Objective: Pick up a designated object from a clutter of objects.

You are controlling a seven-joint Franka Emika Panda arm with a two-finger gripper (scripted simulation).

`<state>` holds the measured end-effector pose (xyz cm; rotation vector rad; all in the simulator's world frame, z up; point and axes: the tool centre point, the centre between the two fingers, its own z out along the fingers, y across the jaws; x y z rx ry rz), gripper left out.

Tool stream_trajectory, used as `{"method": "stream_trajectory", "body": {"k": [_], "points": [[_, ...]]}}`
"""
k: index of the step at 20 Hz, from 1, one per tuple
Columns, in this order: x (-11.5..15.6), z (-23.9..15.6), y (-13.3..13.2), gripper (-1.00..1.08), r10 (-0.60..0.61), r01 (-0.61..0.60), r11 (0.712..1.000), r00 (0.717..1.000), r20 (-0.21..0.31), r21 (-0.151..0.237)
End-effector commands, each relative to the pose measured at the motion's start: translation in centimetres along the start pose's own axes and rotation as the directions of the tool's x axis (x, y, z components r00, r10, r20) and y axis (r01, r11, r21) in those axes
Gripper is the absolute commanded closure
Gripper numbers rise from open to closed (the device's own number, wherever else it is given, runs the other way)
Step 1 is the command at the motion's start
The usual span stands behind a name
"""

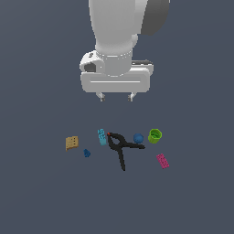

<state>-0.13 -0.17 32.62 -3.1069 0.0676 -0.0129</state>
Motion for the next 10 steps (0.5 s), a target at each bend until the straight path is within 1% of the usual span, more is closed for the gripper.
{"method": "stream_trajectory", "body": {"k": [1, 7, 10], "points": [[0.0, 0.0, 0.0, -0.2, 0.0, 0.0, 1.0, 1.0, 0.0, 0.0], [0.7, -1.2, 1.0, -0.2, 0.019, -0.019, 1.0, 0.999, -0.029, -0.001], [0.7, -1.3, 1.1, -0.2, 0.021, -0.021, 1.0, 0.999, -0.03, -0.001]]}}
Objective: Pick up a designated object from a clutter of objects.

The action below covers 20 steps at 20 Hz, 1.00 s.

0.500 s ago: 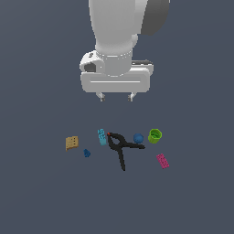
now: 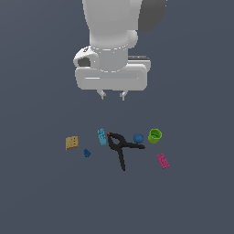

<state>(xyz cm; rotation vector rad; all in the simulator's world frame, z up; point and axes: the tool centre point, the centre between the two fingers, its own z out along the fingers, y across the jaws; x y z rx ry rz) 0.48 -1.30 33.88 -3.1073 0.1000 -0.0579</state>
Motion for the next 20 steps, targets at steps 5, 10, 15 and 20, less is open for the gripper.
{"method": "stream_trajectory", "body": {"k": [5, 10, 15, 20], "points": [[0.6, 0.6, 0.0, -0.2, -0.006, 0.006, 1.0, 1.0, -0.006, -0.004], [1.8, 2.3, -0.1, -0.2, -0.025, 0.024, 1.0, 1.0, -0.019, -0.015], [3.8, 5.2, -0.3, -0.2, -0.057, 0.055, 0.998, 0.998, -0.04, -0.031], [6.1, 9.5, -0.7, -0.2, -0.105, 0.101, 0.993, 0.992, -0.069, -0.053]]}}
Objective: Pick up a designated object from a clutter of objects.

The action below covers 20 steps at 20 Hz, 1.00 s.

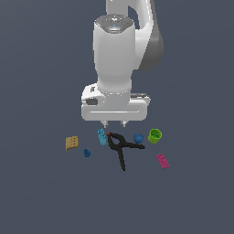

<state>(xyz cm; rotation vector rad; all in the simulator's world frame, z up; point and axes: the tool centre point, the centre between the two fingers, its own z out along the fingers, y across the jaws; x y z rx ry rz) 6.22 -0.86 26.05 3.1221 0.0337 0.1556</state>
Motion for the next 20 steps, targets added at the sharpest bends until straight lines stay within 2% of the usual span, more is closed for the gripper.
{"method": "stream_trajectory", "body": {"k": [1, 10, 20], "points": [[1.0, 2.4, -0.3, -0.2, -0.027, 0.027, 1.0, 1.0, -0.016, -0.01], [3.7, 11.7, -1.8, -0.2, -0.136, 0.133, 0.99, 0.988, -0.075, -0.042], [4.3, 19.3, -3.4, -0.2, -0.229, 0.223, 0.973, 0.966, -0.12, -0.06]]}}
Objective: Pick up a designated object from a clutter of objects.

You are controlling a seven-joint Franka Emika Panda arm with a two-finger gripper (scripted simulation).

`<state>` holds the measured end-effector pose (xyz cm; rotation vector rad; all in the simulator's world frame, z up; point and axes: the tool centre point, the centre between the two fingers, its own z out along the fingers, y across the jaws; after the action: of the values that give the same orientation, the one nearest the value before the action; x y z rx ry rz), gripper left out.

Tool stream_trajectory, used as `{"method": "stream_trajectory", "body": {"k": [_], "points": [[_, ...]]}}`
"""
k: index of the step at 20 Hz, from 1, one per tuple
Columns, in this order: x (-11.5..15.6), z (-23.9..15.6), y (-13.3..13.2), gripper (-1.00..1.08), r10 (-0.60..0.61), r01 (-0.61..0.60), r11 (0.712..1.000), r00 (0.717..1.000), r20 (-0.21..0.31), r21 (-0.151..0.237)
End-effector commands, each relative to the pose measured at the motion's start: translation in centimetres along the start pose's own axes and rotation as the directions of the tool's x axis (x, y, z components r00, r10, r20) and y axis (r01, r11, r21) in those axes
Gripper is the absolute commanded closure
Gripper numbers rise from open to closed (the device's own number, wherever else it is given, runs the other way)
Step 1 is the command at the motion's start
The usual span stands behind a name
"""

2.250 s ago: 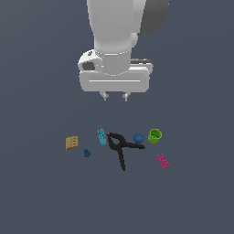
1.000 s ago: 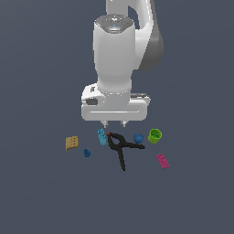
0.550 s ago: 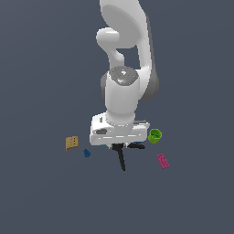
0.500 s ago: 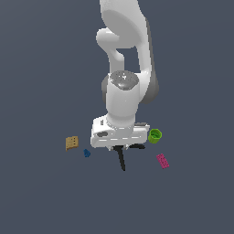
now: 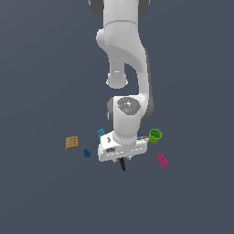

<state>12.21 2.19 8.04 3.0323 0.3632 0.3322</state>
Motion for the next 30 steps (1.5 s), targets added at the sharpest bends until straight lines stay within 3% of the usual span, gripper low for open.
{"method": "stream_trajectory", "body": {"k": [1, 24, 25, 30], "points": [[0.0, 1.3, -0.4, -0.2, -0.017, 0.017, 1.0, 1.0, -0.011, -0.001], [-0.2, 5.9, -0.9, -0.2, -0.039, 0.039, 0.999, 0.999, -0.023, -0.002], [-0.2, 5.9, -0.9, 1.08, -0.039, 0.039, 0.999, 0.999, -0.023, -0.002], [-0.2, 5.9, -0.9, 1.08, -0.039, 0.039, 0.999, 0.999, -0.023, -0.002]]}}
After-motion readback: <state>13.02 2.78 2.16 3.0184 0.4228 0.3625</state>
